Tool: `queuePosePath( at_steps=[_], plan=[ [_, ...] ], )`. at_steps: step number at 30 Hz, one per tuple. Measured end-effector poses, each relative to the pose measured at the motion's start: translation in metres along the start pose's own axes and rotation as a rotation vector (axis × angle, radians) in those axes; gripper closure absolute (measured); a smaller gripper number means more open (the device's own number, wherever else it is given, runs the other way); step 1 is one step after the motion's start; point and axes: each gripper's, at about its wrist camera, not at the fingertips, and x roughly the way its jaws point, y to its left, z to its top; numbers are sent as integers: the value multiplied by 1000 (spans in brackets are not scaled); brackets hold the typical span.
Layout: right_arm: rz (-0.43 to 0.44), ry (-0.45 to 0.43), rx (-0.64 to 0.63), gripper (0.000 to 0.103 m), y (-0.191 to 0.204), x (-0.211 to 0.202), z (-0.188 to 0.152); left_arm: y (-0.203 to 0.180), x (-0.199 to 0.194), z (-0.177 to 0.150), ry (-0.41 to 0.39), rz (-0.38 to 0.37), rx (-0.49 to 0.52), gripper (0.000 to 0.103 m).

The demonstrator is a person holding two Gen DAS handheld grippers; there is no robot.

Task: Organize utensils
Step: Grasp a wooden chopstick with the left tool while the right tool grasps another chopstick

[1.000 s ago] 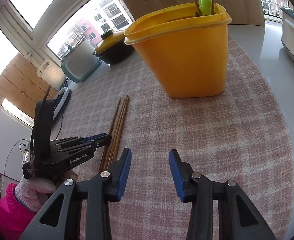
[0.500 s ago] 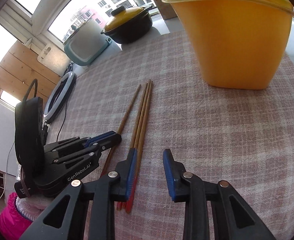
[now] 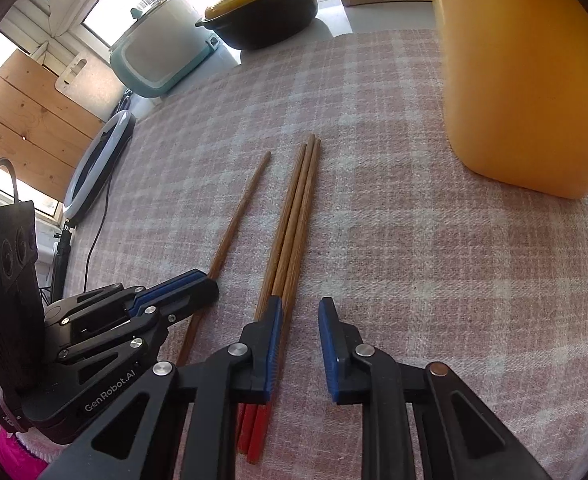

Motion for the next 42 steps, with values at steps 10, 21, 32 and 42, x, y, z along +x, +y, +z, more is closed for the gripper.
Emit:
queuePosePath(
  at_steps=[10,21,32,42],
  plan=[
    [-67,12,-59,88,13,6,3,2,-1,-1,-1,-6,-4,98],
    [-148,40,-105,89,19,8,8,8,-5,-2,-6,12,-6,98],
    [-181,38,-94,88,22,16,26,2,7,22,32,77,32,93],
    [-131,45,-40,99,10,14,30,17,16,43,32,28,-6,99]
  ],
)
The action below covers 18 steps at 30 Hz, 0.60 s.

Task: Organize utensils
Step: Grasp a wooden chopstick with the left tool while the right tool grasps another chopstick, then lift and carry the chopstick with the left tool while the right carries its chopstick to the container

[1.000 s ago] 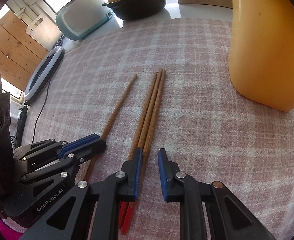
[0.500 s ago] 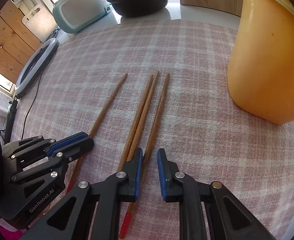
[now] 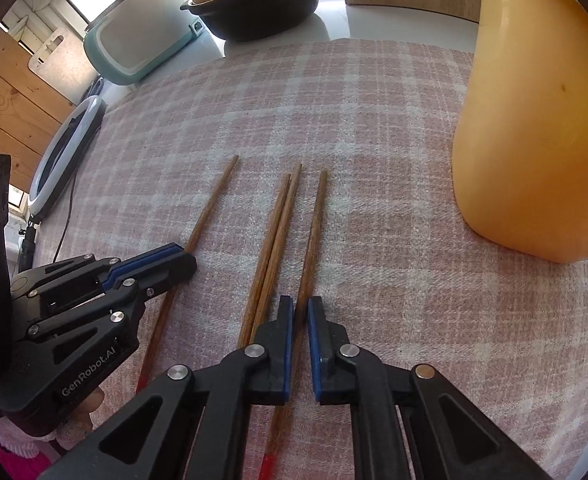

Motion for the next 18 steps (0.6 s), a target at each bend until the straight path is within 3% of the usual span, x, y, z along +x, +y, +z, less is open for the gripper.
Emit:
queuePosePath(
  at_steps=[6,18],
  plan=[
    [56,-59,36,99,-9,-18,-16,8,-22,-5,-58,-63,-69,99],
    [117,-269,84,99,-28,-93,-40,-12,-84,-9,-227,-118,-74,99]
  ],
)
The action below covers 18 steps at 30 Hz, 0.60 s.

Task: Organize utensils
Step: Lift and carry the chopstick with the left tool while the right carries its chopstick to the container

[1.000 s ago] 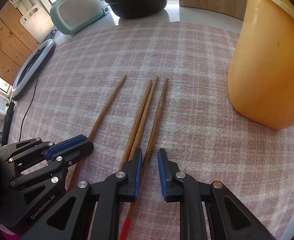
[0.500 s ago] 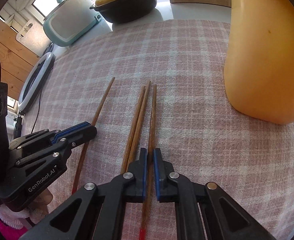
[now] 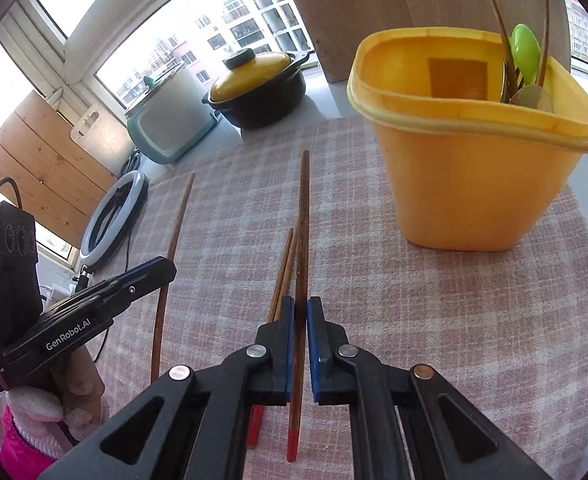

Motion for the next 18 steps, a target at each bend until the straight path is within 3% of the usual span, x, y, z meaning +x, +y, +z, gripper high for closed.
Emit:
queuePosePath(
  at_steps=[6,18],
  plan=[
    [-8,-103,-28,100,-1,-35,4,-20,-16,10,-76,-33,5,99],
    [15,-230,24,100,-32,-96,9,-66,-25,41,-214,-82,37,99]
  ],
)
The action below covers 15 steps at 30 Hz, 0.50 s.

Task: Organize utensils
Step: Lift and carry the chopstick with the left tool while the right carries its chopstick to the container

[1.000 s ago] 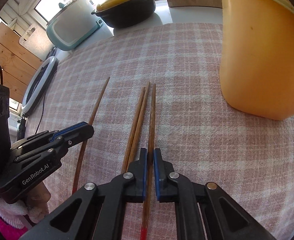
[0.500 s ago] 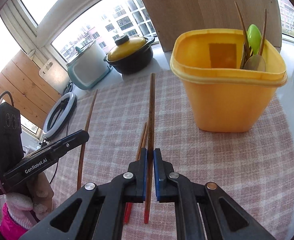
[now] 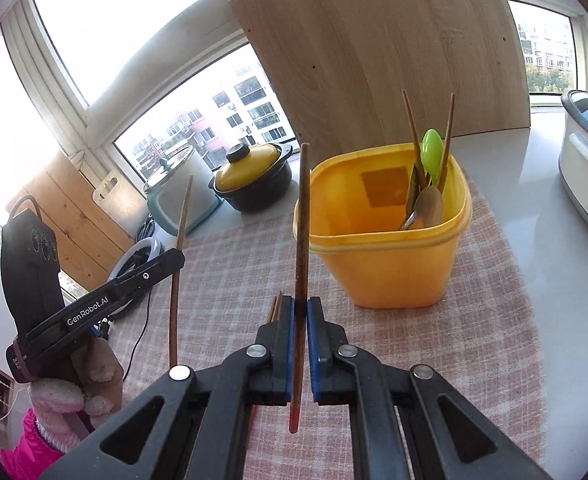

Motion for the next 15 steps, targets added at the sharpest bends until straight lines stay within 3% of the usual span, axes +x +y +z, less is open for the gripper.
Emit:
queuePosePath(
  at_steps=[15],
  plan=[
    [24,-132,17,100,-34,-59,56,-52,29,52,-103,-53,14,99]
  ],
)
